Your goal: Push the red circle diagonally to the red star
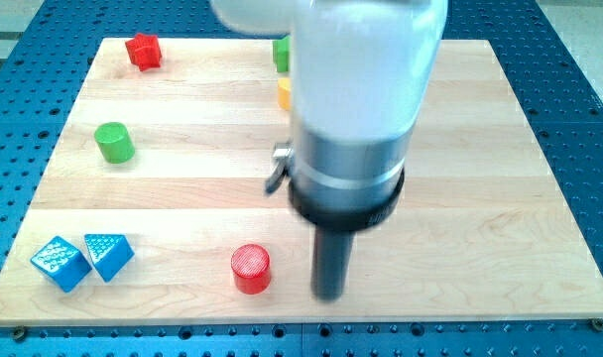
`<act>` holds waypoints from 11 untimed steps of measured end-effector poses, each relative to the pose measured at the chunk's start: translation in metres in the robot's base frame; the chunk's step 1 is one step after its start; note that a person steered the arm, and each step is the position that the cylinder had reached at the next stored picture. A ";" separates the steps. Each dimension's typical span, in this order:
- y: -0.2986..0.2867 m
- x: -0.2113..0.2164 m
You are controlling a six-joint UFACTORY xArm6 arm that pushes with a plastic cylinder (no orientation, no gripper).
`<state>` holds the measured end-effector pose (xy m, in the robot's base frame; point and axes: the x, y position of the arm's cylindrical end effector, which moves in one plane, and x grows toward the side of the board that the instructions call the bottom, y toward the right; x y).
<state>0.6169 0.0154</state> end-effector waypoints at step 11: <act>-0.103 -0.250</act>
